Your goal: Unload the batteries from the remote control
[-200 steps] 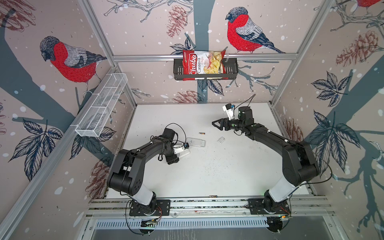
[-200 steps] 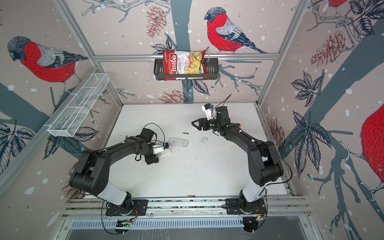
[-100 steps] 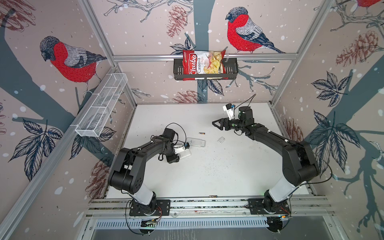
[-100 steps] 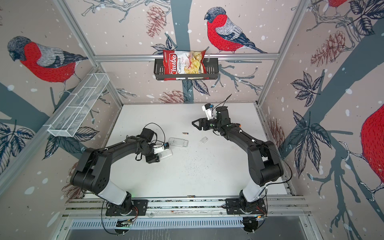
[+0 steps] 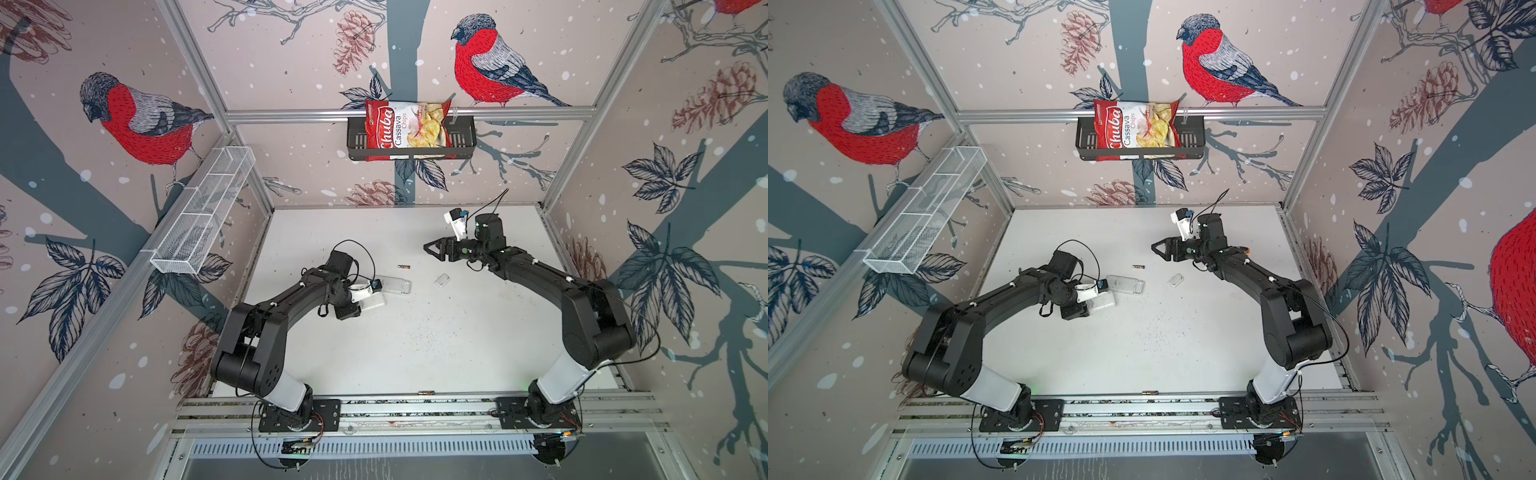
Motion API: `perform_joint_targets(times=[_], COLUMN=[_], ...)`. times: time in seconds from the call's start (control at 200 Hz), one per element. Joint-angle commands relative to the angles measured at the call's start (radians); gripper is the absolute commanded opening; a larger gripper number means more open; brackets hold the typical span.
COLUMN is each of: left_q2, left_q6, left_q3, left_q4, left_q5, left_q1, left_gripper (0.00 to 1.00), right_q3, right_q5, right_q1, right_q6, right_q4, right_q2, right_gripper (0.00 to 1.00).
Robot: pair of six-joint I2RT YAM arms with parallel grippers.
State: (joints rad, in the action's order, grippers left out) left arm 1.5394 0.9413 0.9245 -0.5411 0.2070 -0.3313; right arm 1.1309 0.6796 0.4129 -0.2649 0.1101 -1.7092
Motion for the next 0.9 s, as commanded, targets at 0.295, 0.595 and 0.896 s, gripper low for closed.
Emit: perform_joint_targets(times=[0.295, 0.595, 0.896], left_q2=[-0.032, -0.071, -0.055], left_q6=[-0.027, -0.044, -0.041], left_q3=[0.112, 0.101, 0.106], left_q4=[-0.033, 0.015, 0.021], left_q5=[0.176, 0.221, 0.208], left_q1=[-0.078, -0.135, -0.160], left_gripper=[0.25, 0.25, 0.23], right_q3=[-0.064, -0.146, -0.140], right_q5=[-0.056, -0.115, -0.137], right_q1=[0.107, 0.225, 0.257], right_q6=[0.014, 0.038, 0.056], right_q4=[-0.068, -0.110, -0.157], right_q2=[0.026, 0.060, 0.069], right_gripper=[0.74, 0.76, 0.75])
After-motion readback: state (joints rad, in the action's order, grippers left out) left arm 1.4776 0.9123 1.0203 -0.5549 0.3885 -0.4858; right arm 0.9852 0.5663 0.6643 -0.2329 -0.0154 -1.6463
